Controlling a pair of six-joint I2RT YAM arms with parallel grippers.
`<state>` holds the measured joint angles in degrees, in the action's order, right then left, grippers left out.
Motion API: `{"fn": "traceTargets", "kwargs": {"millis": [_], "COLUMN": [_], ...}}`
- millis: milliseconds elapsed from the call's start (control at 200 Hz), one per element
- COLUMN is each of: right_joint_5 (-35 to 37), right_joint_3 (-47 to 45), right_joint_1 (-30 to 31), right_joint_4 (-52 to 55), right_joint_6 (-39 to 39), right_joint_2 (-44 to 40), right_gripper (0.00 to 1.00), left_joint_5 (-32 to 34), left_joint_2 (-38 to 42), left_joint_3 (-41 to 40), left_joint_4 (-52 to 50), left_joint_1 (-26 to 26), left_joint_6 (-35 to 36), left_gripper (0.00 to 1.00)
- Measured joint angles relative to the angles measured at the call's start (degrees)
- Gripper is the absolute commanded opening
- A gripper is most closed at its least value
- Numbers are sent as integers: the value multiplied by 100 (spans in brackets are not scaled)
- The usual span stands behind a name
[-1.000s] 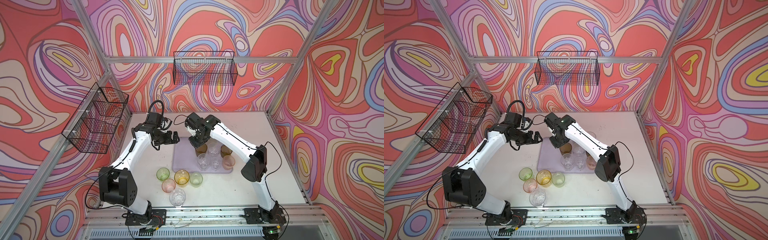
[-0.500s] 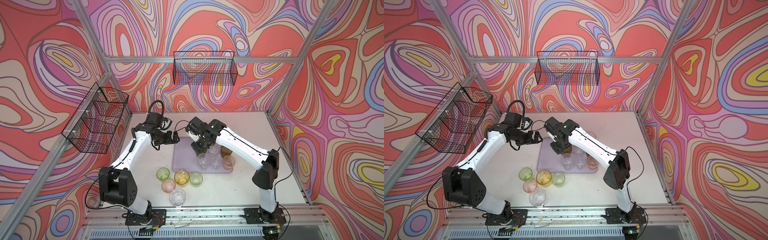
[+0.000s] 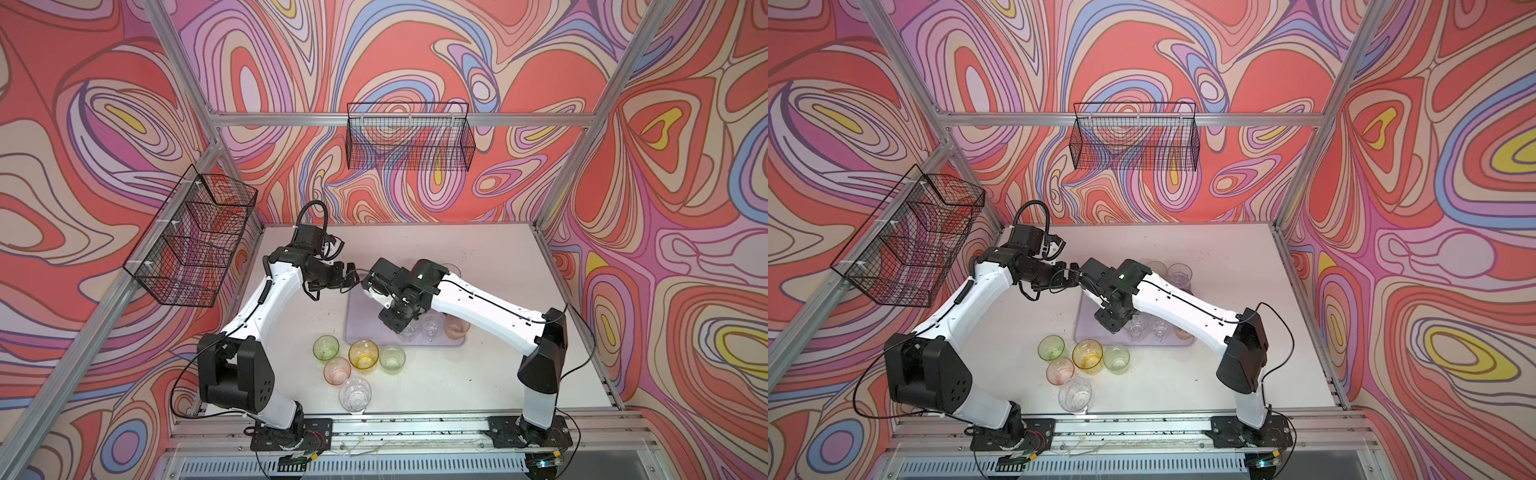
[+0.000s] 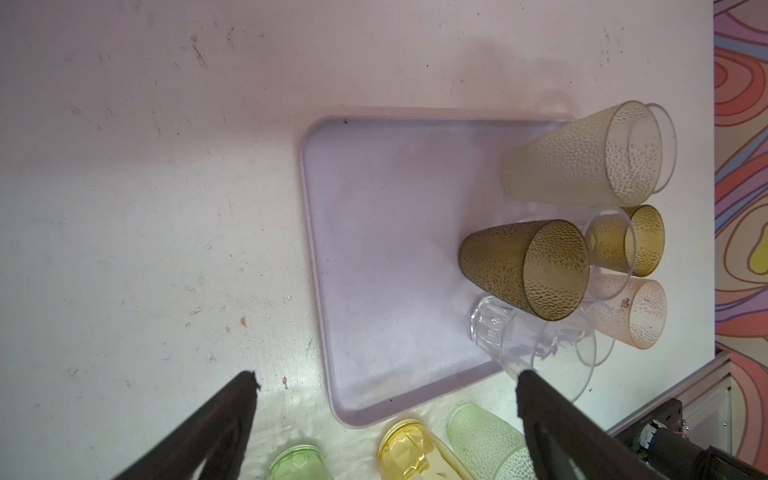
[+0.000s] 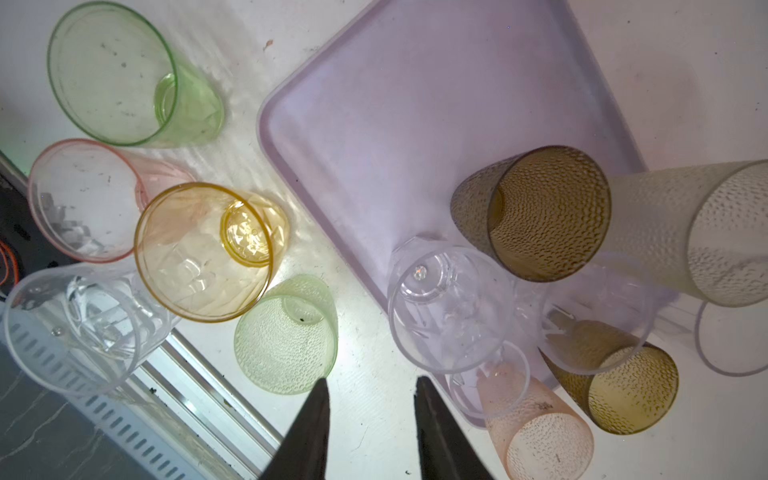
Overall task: Place the glasses into the tray
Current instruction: Pick up the glass from the bottom-center of the table.
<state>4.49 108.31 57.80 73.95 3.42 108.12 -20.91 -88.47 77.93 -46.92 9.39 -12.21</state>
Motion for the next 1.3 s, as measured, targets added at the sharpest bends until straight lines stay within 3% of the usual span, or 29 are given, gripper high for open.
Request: {"fn": "traceTargets", "kwargs": {"millis": [586, 1297], "right_joint_5": [-433, -800], "right_joint_3": [-1005, -1775], "right_joint_1": [831, 944], "right_joint_4": [-214, -1106], "right_joint_6": [-146, 28], "right_joint_2": [-302, -302], "right_gripper": [36, 35], "left_joint_5": [13, 13], "left_joint_2": [20, 20], "left_joint_3": [0, 0], "left_joint_4": [0, 0], "left_joint_1": [0, 0], "left_joint_6": [0, 0], "left_gripper": [100, 100]}}
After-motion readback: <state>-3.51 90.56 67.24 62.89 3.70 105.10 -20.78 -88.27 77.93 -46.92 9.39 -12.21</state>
